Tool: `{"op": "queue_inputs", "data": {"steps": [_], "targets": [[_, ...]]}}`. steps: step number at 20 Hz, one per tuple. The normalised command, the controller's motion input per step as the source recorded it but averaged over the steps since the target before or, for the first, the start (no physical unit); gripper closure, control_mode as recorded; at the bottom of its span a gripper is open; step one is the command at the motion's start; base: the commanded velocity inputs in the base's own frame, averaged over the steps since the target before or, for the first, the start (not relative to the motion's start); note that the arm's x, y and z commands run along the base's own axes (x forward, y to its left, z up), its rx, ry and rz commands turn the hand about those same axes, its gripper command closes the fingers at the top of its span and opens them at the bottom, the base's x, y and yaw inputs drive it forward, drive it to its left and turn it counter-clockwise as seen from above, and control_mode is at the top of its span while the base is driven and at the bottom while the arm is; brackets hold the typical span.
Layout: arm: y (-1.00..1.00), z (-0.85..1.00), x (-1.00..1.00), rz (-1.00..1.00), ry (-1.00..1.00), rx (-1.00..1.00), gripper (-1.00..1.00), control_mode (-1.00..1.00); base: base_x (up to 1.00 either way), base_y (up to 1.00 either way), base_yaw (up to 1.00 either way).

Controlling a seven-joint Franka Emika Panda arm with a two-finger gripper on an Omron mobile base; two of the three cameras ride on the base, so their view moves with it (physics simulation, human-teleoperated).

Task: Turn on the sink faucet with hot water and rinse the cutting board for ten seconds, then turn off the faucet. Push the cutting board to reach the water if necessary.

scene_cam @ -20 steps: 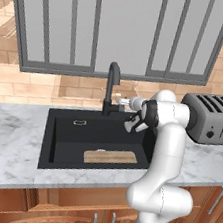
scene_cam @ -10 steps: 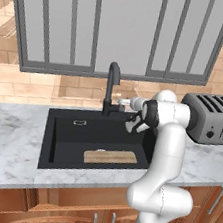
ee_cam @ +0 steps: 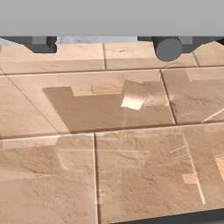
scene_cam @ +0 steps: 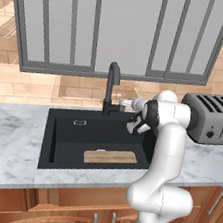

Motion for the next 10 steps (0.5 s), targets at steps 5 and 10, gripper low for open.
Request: {"op": "queue_inputs", "data": {"steps": [5, 10], "targets": [[-0.38, 0.0, 0.0, 0.0, 0.0, 0.0, -1.0, -1.0, 0.0, 0.0, 0.0], [-0.38, 0.0, -0.03, 0.0, 0.0, 0.0, -1.0, -1.0, 0.0, 0.0, 0.0]]}}
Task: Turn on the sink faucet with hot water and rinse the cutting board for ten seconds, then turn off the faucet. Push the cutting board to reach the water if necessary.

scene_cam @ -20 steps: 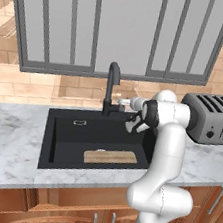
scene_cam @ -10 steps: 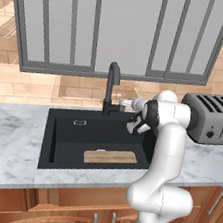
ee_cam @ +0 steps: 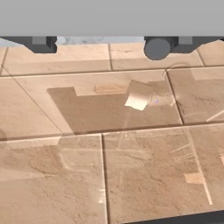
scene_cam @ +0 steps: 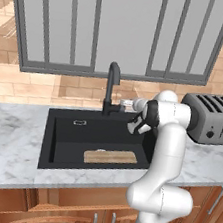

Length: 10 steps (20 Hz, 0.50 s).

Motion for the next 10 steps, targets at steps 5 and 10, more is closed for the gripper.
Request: {"op": "queue_inputs", "data": {"steps": [5, 10], "targets": [[-0.34, 0.0, -0.07, 0.0, 0.0, 0.0, -1.0, -1.0, 0.0, 0.0, 0.0], [-0.32, 0.0, -0.06, 0.0, 0.0, 0.0, -1.0, -1.0, 0.0, 0.0, 0.0]]}}
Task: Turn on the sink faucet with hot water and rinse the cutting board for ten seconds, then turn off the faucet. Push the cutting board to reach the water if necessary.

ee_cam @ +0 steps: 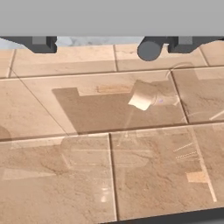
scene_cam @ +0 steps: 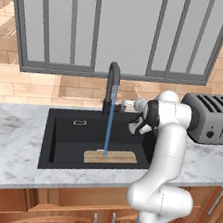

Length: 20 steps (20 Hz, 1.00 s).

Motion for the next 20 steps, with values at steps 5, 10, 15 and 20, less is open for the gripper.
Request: {"op": "queue_inputs", "data": {"steps": [5, 10, 15, 20], "targets": [[-0.27, 0.0, -0.03, 0.0, 0.0, 0.0, -1.0, -1.0, 0.0, 0.0, 0.0], [-0.14, 0.0, 0.0, 0.0, 0.0, 0.0, -1.0, -1.0, 0.0, 0.0, 0.0], [-0.14, 0.0, 0.0, 0.0, 0.0, 0.0, -1.0, -1.0, 0.0, 0.0, 0.0], [-0.1, 0.0, 0.0, 0.0, 0.0, 0.0, -1.0, -1.0, 0.0, 0.0, 0.0]]}}
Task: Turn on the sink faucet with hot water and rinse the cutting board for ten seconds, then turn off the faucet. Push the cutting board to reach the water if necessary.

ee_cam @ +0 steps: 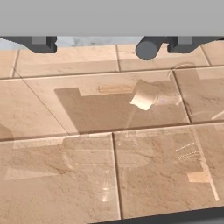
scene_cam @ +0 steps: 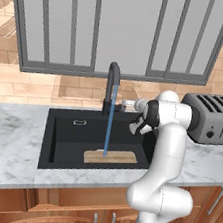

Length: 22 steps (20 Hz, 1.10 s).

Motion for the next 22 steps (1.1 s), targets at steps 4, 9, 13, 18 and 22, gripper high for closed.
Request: {"op": "queue_inputs", "data": {"steps": [4, 9, 13, 18, 22], "targets": [[-0.02, 0.0, 0.0, 0.0, 0.0, 0.0, -1.0, -1.0, 0.0, 0.0, 0.0], [0.0, 0.0, 0.0, 0.0, 0.0, 0.0, -1.0, -1.0, 0.0, 0.0, 0.0], [0.0, 0.0, 0.0, 0.0, 0.0, 0.0, -1.0, -1.0, 0.0, 0.0, 0.0], [0.0, 0.0, 0.0, 0.0, 0.0, 0.0, -1.0, -1.0, 0.0, 0.0, 0.0], [0.0, 0.0, 0.0, 0.0, 0.0, 0.0, -1.0, -1.0, 0.0, 0.0, 0.0]]}}
